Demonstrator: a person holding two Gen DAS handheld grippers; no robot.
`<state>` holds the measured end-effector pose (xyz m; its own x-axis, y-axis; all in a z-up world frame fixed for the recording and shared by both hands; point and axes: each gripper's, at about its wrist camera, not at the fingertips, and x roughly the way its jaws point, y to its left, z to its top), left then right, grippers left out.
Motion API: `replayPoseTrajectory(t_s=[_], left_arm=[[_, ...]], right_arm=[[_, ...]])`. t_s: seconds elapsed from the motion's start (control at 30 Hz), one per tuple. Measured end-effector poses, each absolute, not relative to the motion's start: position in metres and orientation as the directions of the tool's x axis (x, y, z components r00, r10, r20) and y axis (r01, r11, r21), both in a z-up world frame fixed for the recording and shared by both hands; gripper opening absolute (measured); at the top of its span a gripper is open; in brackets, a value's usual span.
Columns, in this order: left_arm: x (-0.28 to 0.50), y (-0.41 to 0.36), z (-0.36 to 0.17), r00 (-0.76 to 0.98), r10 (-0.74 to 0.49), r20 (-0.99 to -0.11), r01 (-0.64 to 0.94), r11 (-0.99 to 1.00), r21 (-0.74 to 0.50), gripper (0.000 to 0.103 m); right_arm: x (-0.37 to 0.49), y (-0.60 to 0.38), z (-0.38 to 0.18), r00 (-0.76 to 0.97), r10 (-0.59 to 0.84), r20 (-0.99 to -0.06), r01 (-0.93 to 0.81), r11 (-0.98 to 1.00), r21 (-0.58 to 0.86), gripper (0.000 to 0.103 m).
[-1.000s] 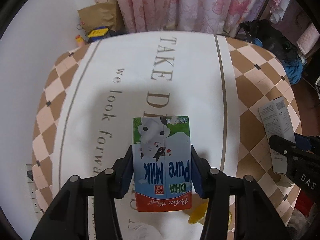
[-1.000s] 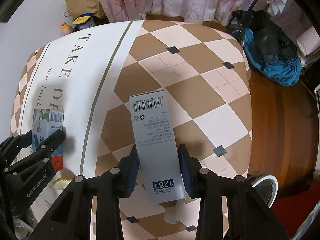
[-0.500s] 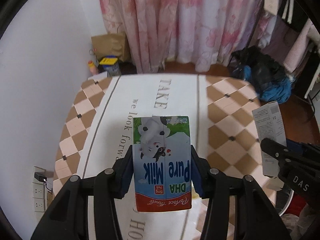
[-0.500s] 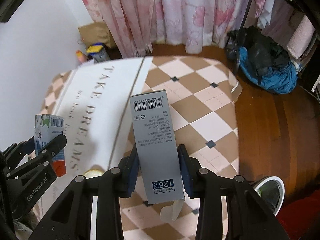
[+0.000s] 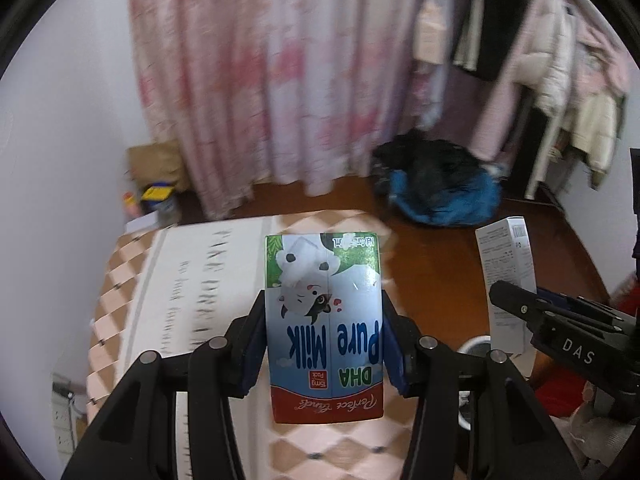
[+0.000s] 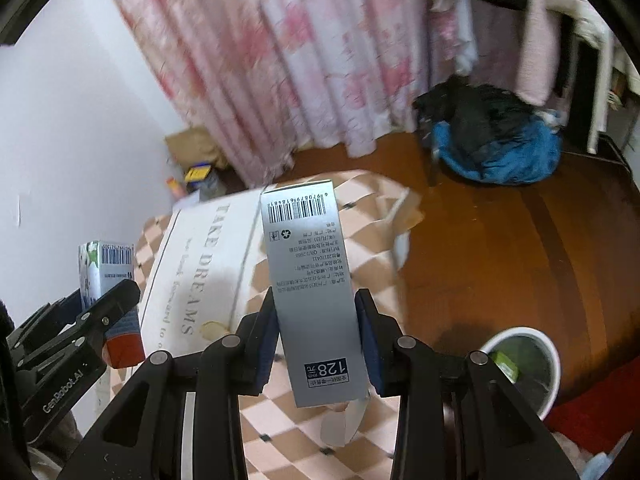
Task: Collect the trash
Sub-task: 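Carry the milk carton and white box with both tools over the bin, then open both tools to drop the milk carton and white box into the bin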
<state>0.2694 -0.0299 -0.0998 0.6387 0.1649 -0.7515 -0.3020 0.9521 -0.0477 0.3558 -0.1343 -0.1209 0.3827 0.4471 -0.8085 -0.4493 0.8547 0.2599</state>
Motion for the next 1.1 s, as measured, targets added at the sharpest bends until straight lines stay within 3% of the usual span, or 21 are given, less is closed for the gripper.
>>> replayPoseTrajectory(t_s=[0.23, 0.43, 0.87, 1.1], left_arm=[[0.303, -0.123, -0.099, 0.657, 0.033, -0.753, -0.141, 0.987, -0.080, 0.046], [0.338, -0.191, -0.135, 0.605, -0.076, -0.792, -0.035, 0.992, -0.122, 0.046], [0.399, -0.287, -0.278, 0.341, -0.181, -0.923, 0.070, 0.983, -0.167, 0.046], [0.409, -0.308, -0.310, 0.258, -0.234, -0.937, 0.091, 0.972, -0.218, 0.048]], right_arm=[[0.358, -0.247, -0.102, 0.456, 0.410, -0.790, -0.328, 0.903, 0.278, 0.039], [0.363, -0.338, -0.127, 0.466, 0.331, -0.821, -0.195, 0.943, 0.270, 0.039], [0.404, -0.480, -0.305, 0.234, 0.235, -0.943, 0.104, 0.959, 0.265, 0.039], [0.418, -0.506, -0.376, 0.136, 0.223, -0.965, 0.179, 0.953, 0.246, 0.039]])
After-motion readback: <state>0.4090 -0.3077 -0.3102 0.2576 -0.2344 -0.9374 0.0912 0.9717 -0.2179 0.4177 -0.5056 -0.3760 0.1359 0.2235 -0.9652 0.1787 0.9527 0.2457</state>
